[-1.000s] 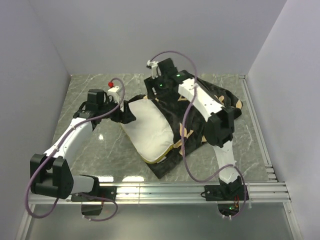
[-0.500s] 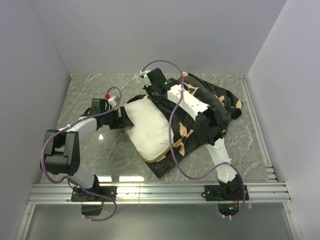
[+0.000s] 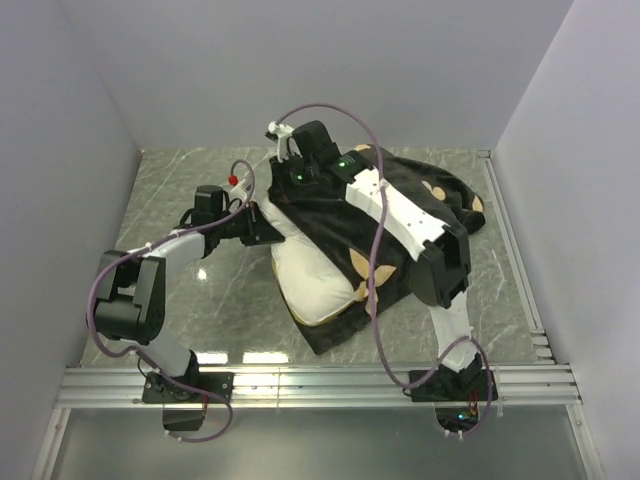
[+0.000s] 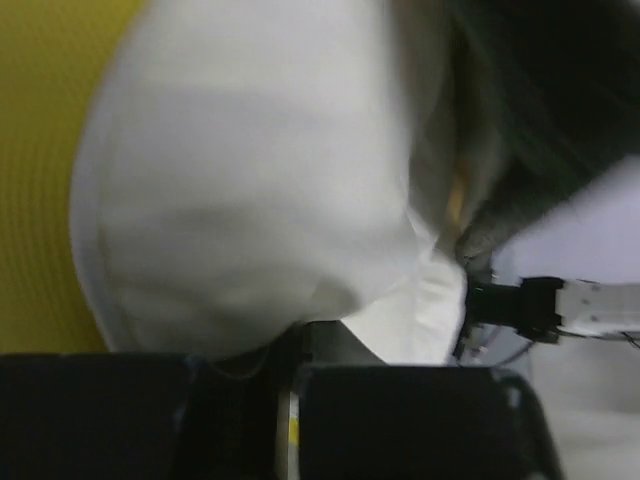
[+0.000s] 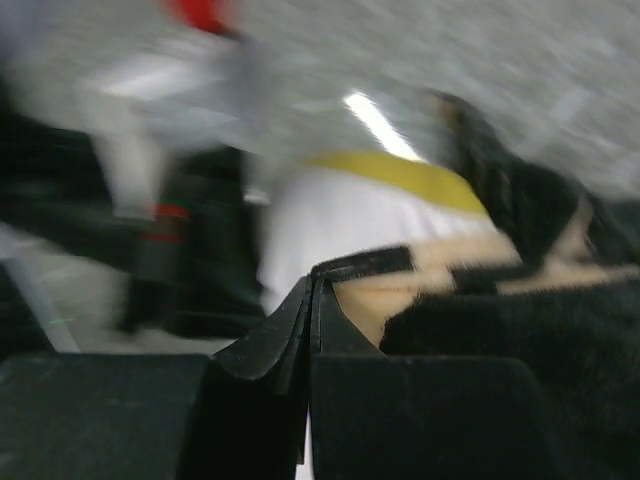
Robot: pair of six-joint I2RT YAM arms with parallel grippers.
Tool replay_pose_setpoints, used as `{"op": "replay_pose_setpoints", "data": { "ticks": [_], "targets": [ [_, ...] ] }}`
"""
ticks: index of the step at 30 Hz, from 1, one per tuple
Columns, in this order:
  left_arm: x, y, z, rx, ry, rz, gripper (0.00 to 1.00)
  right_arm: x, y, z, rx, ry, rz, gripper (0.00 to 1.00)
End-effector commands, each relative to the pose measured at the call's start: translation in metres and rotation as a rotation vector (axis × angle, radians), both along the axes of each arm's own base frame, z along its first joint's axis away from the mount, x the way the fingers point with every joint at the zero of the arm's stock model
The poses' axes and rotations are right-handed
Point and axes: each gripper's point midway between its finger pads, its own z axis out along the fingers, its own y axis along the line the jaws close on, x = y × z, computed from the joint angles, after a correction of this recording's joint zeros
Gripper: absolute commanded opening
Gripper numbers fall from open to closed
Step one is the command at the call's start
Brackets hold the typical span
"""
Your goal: Put the pillow into the pillowcase
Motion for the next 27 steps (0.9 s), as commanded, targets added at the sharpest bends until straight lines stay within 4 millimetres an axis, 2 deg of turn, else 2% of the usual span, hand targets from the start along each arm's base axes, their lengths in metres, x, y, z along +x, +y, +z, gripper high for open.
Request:
{"op": "replay_pose_setpoints", "data": {
  "ticks": [1, 2, 3, 6, 7, 8, 9, 10, 13, 15, 17, 18, 19, 20, 21, 23, 24, 25, 26, 27],
  "targets": [
    [0.001, -0.025, 0.087, -0.175, -0.204, -0.1, 0.0, -0.129, 0.065, 0.16, 0.449, 0.05, 0.359, 0.0],
    [-0.001, -0.021, 0.096, -0.195, -0.206, -0.088, 0.0, -0.139, 0.061, 0.179, 0.487, 0.044, 0.369, 0.0],
    [-0.003, -0.019, 0.098, -0.203, -0.205, -0.085, 0.0, -0.142, 0.06, 0.187, 0.51, 0.06, 0.359, 0.0],
    [-0.011, -0.01, 0.092, -0.217, -0.173, -0.056, 0.0, -0.12, 0.053, 0.177, 0.519, 0.08, 0.276, 0.0],
    [-0.014, -0.008, 0.085, -0.217, -0.162, -0.048, 0.0, -0.106, 0.053, 0.155, 0.501, 0.121, 0.242, 0.0],
    [-0.013, -0.004, 0.083, -0.225, -0.15, -0.034, 0.0, -0.103, 0.054, 0.144, 0.501, 0.174, 0.223, 0.0],
    [-0.013, -0.003, 0.081, -0.231, -0.141, -0.026, 0.0, -0.105, 0.056, 0.133, 0.502, 0.22, 0.228, 0.0],
    [-0.013, -0.002, 0.079, -0.25, -0.129, -0.019, 0.0, -0.11, 0.065, 0.107, 0.498, 0.274, 0.242, 0.0],
    [-0.012, -0.001, 0.074, -0.268, -0.108, -0.006, 0.0, -0.126, 0.082, 0.068, 0.457, 0.367, 0.259, 0.0],
    [-0.008, 0.004, 0.073, -0.261, -0.109, 0.002, 0.01, -0.117, 0.084, 0.061, 0.424, 0.306, 0.265, 0.0],
    [-0.009, 0.007, 0.064, -0.224, -0.079, 0.013, 0.03, -0.087, 0.076, 0.056, 0.379, 0.255, 0.197, 0.0],
    [-0.008, 0.009, 0.062, -0.208, -0.068, 0.019, 0.11, -0.078, 0.071, 0.062, 0.38, 0.238, 0.187, 0.06],
    [-0.007, 0.013, 0.056, -0.175, -0.073, 0.024, 0.16, -0.073, 0.063, 0.058, 0.359, 0.25, 0.164, 0.14],
    [-0.011, 0.018, 0.041, -0.147, 0.012, 0.041, 0.25, -0.066, 0.053, 0.058, 0.349, 0.235, 0.156, 0.26],
    [-0.01, 0.022, 0.039, -0.134, 0.024, 0.034, 0.3, -0.058, 0.04, 0.055, 0.332, 0.231, 0.131, 0.52],
    [-0.015, 0.035, 0.026, -0.096, 0.064, 0.027, 0.42, -0.055, 0.013, 0.053, 0.248, 0.188, 0.105, 0.83],
    [-0.017, 0.04, 0.023, -0.08, 0.081, 0.033, 0.46, -0.063, -0.006, 0.052, 0.192, 0.199, 0.087, 0.84],
    [-0.016, 0.052, 0.025, -0.059, 0.047, 0.044, 0.47, -0.058, -0.02, 0.048, 0.132, 0.143, 0.07, 0.84],
    [-0.022, 0.059, 0.022, -0.045, 0.077, 0.057, 0.52, -0.063, -0.034, 0.033, 0.071, 0.151, 0.049, 0.84],
    [-0.026, 0.064, 0.021, -0.033, 0.08, 0.066, 0.55, -0.072, -0.052, 0.039, 0.032, 0.13, 0.031, 0.84]
  ]
}}
